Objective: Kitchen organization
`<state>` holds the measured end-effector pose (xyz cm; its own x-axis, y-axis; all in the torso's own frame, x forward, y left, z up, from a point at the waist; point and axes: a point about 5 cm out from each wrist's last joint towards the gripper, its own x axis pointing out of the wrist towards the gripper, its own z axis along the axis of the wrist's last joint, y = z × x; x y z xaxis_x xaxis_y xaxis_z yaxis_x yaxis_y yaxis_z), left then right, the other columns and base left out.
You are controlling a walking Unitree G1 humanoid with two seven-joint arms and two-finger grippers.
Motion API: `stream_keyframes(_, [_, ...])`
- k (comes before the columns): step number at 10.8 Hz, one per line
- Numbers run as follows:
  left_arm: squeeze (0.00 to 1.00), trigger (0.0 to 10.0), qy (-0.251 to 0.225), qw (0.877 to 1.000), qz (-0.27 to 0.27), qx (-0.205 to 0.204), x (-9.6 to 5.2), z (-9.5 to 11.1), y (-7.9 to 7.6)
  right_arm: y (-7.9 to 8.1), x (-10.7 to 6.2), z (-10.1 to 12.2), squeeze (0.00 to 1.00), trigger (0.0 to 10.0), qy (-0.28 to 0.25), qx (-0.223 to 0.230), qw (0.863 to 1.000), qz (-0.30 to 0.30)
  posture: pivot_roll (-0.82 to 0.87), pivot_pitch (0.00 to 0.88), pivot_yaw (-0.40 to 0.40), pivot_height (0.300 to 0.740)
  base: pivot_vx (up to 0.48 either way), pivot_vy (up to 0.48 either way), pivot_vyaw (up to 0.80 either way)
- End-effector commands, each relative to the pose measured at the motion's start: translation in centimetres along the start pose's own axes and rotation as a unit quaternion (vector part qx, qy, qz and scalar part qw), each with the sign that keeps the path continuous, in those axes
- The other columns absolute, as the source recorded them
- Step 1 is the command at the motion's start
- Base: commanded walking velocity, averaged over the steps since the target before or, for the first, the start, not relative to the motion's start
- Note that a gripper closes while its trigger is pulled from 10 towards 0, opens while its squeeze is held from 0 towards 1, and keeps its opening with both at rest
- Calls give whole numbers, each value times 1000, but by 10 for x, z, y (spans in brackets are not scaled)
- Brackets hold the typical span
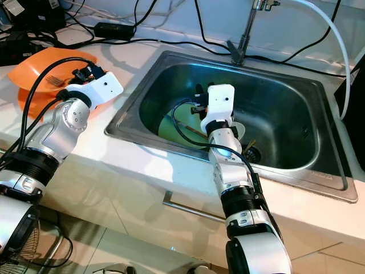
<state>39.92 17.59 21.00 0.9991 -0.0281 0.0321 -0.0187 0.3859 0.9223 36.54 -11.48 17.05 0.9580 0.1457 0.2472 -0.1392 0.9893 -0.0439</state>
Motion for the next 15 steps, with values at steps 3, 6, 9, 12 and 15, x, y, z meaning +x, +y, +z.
stream_keyframes(3, [0, 0, -7, 1000, 10, 3, 3, 5, 6, -2, 1, 2, 0, 10000, 2, -2, 1000, -2, 79, 47, -35, 740, 0, 0, 0])
stream_keyframes(6, [0, 0, -5, 1000, 10, 3, 3, 4, 6, -2, 2, 2, 0, 10000, 2, -3, 1000, -2, 80, 47, -36, 740, 0, 0, 0])
stream_keyframes(9, [0, 0, -3, 1000, 10, 13, 3, 2, 5, -1, 1, 1, 0, 10000, 4, -2, 1000, -1, 80, 45, -36, 740, 0, 0, 0])
stream_keyframes(12, [0, 0, -46, 994, 78, 63, 3, 16, 29, -1, 1, 1, 0, 10000, 3, -1, 1000, -1, 84, 47, -37, 740, 0, 0, 0])
stream_keyframes(15, [0, 10000, -184, 966, 178, 45, -10, 59, 52, 0, 1, 0, 0, 10000, 4, -2, 1000, -2, 84, 45, -38, 740, 0, 0, 0])
